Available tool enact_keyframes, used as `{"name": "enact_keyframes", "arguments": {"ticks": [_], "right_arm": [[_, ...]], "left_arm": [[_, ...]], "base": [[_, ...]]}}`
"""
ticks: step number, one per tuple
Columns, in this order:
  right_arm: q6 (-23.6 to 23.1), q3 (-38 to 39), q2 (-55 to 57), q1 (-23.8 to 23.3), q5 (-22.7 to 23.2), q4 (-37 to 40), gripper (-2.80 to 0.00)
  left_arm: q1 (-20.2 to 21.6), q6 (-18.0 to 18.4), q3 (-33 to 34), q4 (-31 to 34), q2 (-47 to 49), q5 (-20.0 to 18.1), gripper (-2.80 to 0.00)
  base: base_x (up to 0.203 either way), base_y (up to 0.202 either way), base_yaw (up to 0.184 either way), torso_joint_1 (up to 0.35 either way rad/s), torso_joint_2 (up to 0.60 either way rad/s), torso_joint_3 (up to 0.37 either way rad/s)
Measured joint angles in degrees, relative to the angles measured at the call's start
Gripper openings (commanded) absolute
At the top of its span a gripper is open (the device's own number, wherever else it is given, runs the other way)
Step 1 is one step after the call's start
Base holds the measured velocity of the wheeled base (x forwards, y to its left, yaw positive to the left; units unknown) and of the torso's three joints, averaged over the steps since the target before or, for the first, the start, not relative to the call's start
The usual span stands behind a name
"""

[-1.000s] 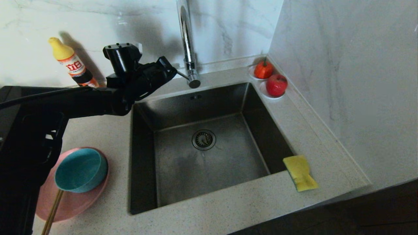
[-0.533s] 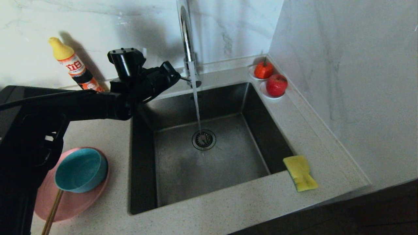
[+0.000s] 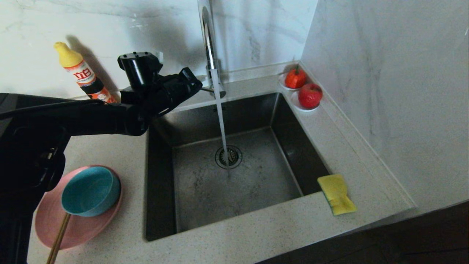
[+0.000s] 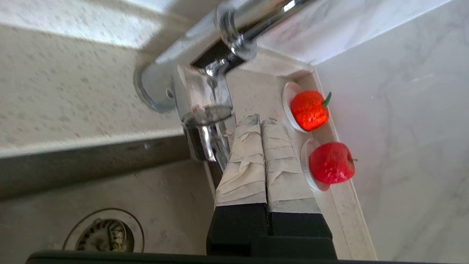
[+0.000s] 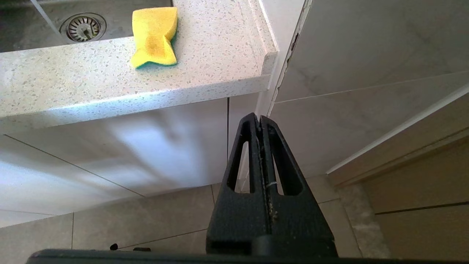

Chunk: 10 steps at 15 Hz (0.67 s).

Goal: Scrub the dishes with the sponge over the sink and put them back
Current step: Turn on the faucet, then rinse the chopsticks

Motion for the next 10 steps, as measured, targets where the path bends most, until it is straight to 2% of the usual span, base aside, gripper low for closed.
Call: {"name": "enact_keyframes", "arguments": {"ticks": [6,9,10], "right_arm": [[0.0,-0.01,0.0,0.0,-0.02,-0.02,-2.8],[-0.02,0.0,0.0,0.0,0.0,-0.02,-2.8],[0.0,0.0,0.0,0.0,0.0,-0.05,-2.8]], "left_arm": [[3.73,0.18,-1.25,2.0,-2.79,1.51,-2.8],[4.05,0.94,1.44,5.68,-9.06,2.68,-2.8],[4.09,2.16,3.85,6.77,-12.01,2.94,-2.8]], "base": [[0.0,0.0,0.0,0.0,0.0,0.0],[0.0,0.0,0.0,0.0,0.0,0.0],[0.0,0.0,0.0,0.0,0.0,0.0]]}}
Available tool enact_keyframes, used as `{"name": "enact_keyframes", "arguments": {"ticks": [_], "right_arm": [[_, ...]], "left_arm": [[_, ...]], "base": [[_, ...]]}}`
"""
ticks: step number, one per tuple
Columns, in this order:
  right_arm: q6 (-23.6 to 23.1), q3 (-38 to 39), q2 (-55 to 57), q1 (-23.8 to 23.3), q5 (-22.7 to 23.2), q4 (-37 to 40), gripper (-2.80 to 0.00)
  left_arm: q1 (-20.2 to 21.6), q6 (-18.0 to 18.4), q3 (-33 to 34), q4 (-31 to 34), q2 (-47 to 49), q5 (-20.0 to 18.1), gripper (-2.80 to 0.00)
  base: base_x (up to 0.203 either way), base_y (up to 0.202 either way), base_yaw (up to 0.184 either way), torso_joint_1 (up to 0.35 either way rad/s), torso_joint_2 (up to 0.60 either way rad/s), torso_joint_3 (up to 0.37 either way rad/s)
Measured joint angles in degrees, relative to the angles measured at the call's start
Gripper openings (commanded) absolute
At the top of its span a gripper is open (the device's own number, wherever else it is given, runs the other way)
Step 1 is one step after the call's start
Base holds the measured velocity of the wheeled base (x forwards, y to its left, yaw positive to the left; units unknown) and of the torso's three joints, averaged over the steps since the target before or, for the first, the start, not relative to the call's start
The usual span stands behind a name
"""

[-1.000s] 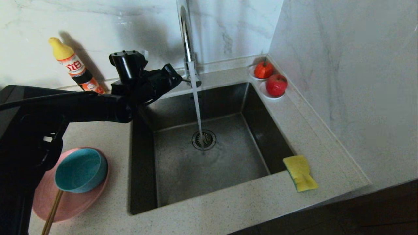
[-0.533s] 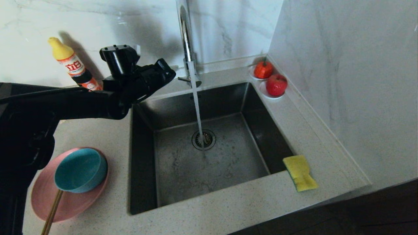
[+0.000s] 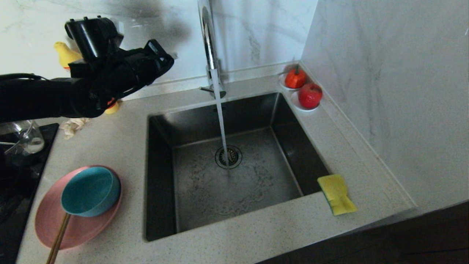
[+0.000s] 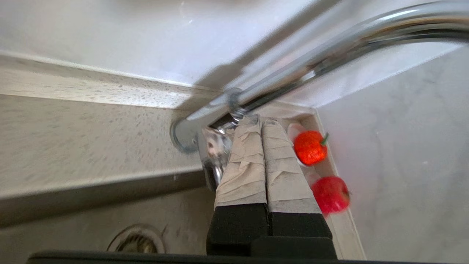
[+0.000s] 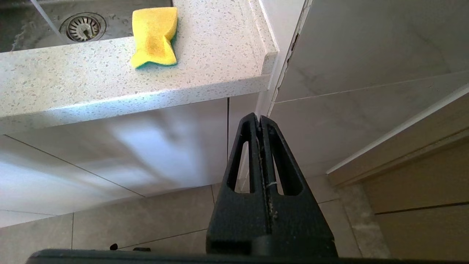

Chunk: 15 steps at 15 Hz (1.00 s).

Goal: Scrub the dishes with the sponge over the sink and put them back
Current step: Rinse the chopsticks

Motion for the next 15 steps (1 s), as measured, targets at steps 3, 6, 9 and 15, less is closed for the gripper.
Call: {"name": "enact_keyframes", "arguments": {"ticks": [3,6,9,15], "right_arm": [[0.0,0.0,0.0,0.0,-0.02,0.01,-2.8],[-0.02,0.05,0.0,0.0,-0.01,0.0,-2.8],[0.02,0.0,0.0,0.0,-0.01,0.02,-2.8],[0.0,0.05,0.0,0.0,0.0,0.02,-2.8]], "left_arm": [[-0.18,7.98,9.0,1.61,-9.3,3.77,-2.8],[-0.33,15.47,14.51,3.62,-19.44,10.28,-2.8],[-0.37,17.57,19.36,9.36,-30.34,13.39,-2.8],[-0.24,24.79,33.33,15.51,-50.17,23.82,-2.8]], "base": [[0.0,0.0,0.0,0.0,0.0,0.0],[0.0,0.0,0.0,0.0,0.0,0.0],[0.0,0.0,0.0,0.0,0.0,0.0],[0.0,0.0,0.0,0.0,0.0,0.0]]}}
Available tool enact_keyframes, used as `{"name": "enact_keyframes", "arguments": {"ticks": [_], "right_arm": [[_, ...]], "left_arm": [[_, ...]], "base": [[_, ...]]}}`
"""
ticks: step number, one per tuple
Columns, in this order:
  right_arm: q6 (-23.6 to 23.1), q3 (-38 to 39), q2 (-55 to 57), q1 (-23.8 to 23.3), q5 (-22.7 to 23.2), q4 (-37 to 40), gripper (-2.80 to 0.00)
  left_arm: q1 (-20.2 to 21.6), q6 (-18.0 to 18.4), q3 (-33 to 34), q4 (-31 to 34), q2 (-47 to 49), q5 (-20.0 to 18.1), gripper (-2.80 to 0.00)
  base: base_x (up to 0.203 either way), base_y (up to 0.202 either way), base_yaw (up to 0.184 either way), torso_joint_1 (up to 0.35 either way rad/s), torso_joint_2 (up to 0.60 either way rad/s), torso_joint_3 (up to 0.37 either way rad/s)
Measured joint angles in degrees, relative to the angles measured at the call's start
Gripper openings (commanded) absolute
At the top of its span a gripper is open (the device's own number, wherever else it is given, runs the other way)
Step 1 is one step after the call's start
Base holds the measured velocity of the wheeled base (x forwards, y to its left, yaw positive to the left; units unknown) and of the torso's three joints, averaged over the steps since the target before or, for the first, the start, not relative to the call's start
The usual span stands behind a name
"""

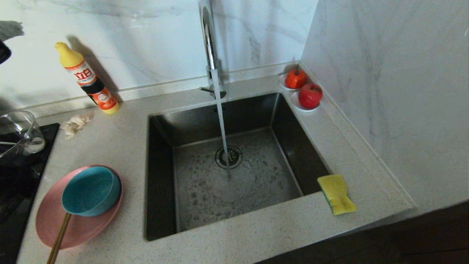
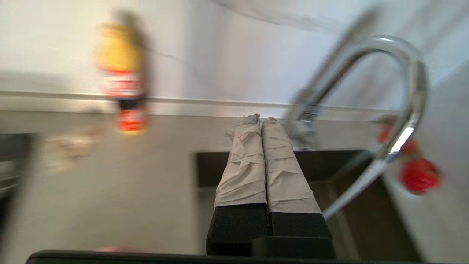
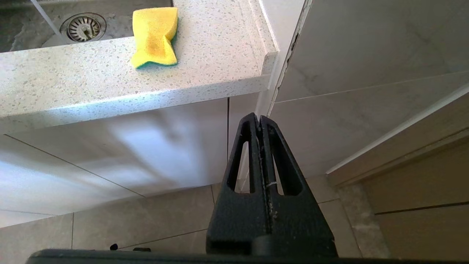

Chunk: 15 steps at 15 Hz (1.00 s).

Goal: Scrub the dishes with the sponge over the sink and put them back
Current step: Rinse the chopsticks

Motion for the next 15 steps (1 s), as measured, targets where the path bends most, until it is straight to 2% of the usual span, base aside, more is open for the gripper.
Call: {"name": "enact_keyframes", "arguments": {"ticks": [2,5,7,9,11,15], "right_arm": [[0.0,-0.06,0.0,0.0,0.0,0.0,-2.8],[0.0,-0.05,0.0,0.0,-0.02,0.0,-2.8],[0.0,-0.05,0.0,0.0,-0.02,-0.02,-2.8],[0.0,0.02,0.0,0.0,-0.02,-0.02,-2.8],[0.0,0.0,0.0,0.0,-0.01,0.0,-2.8],[-0.02,-0.05,0.0,0.0,0.0,0.02,-2.8]], "left_arm": [[0.07,0.84,3.82,1.89,-4.79,4.13,-2.8],[0.99,2.39,9.08,2.78,-11.17,7.18,-2.8],[2.35,4.35,13.75,5.07,-15.71,11.95,-2.8],[3.02,7.51,18.2,10.91,-21.08,14.81,-2.8],[3.99,10.06,22.17,20.1,-26.06,15.96,-2.8],[7.41,10.98,27.86,32.55,-29.61,17.94,-2.8]], "base": [[0.0,0.0,0.0,0.0,0.0,0.0],[0.0,0.0,0.0,0.0,0.0,0.0],[0.0,0.0,0.0,0.0,0.0,0.0],[0.0,0.0,0.0,0.0,0.0,0.0],[0.0,0.0,0.0,0.0,0.0,0.0],[0.0,0.0,0.0,0.0,0.0,0.0]]}}
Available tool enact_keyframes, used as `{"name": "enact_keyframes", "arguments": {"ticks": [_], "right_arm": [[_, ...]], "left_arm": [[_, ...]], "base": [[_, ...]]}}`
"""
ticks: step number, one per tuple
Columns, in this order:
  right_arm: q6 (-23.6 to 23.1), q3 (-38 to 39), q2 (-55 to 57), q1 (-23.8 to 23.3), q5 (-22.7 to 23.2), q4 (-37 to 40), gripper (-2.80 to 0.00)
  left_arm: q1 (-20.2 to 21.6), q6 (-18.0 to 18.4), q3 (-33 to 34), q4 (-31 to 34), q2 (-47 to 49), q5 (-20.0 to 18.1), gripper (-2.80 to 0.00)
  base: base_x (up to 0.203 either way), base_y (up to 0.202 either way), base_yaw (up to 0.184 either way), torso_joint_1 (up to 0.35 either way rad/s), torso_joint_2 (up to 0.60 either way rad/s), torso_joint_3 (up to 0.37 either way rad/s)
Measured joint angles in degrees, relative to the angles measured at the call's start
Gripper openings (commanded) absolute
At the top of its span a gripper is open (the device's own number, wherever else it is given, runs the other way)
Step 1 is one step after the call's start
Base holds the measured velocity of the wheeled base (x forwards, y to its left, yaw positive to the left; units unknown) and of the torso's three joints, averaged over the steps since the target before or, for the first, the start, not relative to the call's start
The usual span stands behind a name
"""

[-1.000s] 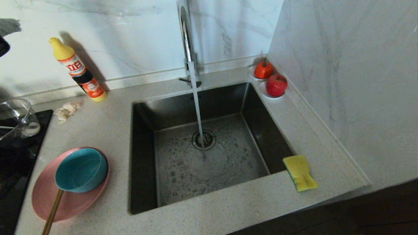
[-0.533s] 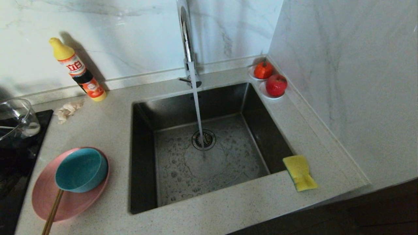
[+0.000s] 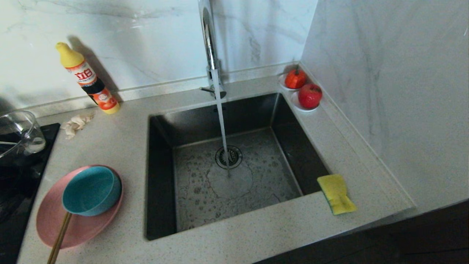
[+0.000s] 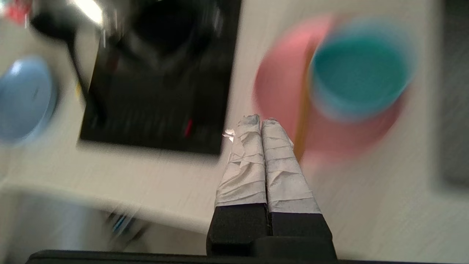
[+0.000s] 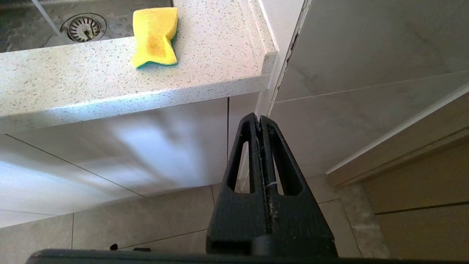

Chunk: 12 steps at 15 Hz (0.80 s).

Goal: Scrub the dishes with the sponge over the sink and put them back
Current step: Rinse the chopsticks

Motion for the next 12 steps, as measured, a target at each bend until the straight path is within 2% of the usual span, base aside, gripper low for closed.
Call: {"name": "enact_keyframes", "arguments": {"ticks": [3,7,10,12], "right_arm": [[0.02,0.0,0.0,0.0,-0.02,-0.02,-2.8],[0.02,0.0,0.0,0.0,0.0,-0.02,-2.8],[0.02,0.07,0.0,0.0,0.0,-0.02,-2.8],[0.04,-0.01,0.0,0.0,-0.02,-0.02,-2.8]], "left_arm": [[0.42,-0.25,3.83,0.86,0.08,0.07,-2.8],[0.72,-2.89,3.81,0.95,4.54,-1.31,-2.8],[0.75,-7.33,1.59,2.32,11.63,-5.94,-2.8],[1.02,-10.31,-2.58,6.71,15.79,-11.02,-2.8]], "base": [[0.0,0.0,0.0,0.0,0.0,0.0],[0.0,0.0,0.0,0.0,0.0,0.0],[0.0,0.0,0.0,0.0,0.0,0.0],[0.0,0.0,0.0,0.0,0.0,0.0]]}}
